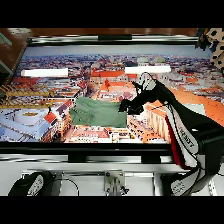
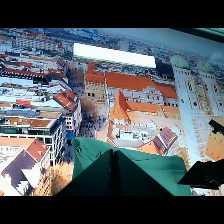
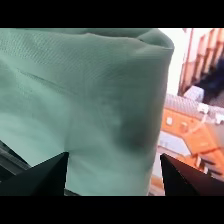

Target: Fold the shirts.

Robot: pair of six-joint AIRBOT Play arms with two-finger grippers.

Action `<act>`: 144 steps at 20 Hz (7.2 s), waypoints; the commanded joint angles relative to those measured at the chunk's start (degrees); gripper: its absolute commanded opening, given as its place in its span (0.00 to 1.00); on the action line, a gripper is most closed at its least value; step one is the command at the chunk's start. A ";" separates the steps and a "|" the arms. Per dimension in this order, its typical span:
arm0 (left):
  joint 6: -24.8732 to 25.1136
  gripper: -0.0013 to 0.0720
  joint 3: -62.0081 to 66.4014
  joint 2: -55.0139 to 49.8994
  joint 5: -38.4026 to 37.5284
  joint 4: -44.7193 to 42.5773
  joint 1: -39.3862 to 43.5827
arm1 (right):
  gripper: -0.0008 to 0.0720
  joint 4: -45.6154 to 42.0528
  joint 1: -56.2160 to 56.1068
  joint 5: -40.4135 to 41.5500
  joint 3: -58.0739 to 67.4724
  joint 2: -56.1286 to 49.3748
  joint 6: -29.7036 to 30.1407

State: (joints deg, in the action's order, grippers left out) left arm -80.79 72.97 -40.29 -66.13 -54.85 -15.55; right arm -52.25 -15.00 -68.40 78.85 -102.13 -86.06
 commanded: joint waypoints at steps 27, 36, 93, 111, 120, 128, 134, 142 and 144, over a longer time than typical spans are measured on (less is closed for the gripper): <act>0.81 0.06 0.00 -1.03 1.95 -0.04 0.00 | 0.11 4.44 39.71 -16.28 33.53 29.00 -15.91; 0.79 0.06 0.00 -1.09 1.97 -0.04 0.00 | 0.11 6.36 42.16 -7.23 33.40 23.61 -18.29; 3.19 0.06 0.04 0.66 -1.05 -0.20 0.00 | 0.11 -41.31 49.64 -38.23 -15.41 52.83 -13.38; 2.32 0.05 -3.41 -7.04 -2.05 -11.23 10.32 | 0.95 -41.44 41.81 -6.16 5.53 52.68 -6.34; -13.86 0.79 -3.41 -27.21 -12.50 -38.38 36.15 | 0.95 -38.86 0.28 -16.09 6.67 30.86 -12.94; -14.47 0.76 -3.41 -27.36 -14.03 -38.21 35.69 | 0.95 -36.17 -2.91 -19.80 6.67 24.13 -12.68; -14.49 0.76 -3.41 -27.36 -14.01 -38.18 35.69 | 0.95 -36.17 -2.91 -19.69 6.67 24.13 -12.66; -14.49 0.76 -3.41 -27.36 -14.01 -38.18 35.69 | 0.95 -36.17 -2.91 -19.69 6.67 24.13 -12.66; -14.49 0.76 -3.41 -27.36 -14.01 -38.18 35.69 | 0.95 -36.17 -2.91 -19.69 6.67 24.13 -12.68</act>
State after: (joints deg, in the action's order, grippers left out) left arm -95.31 69.58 -67.64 -80.14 -92.99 20.14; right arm -88.42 -17.85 -88.05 85.49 -77.97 -98.74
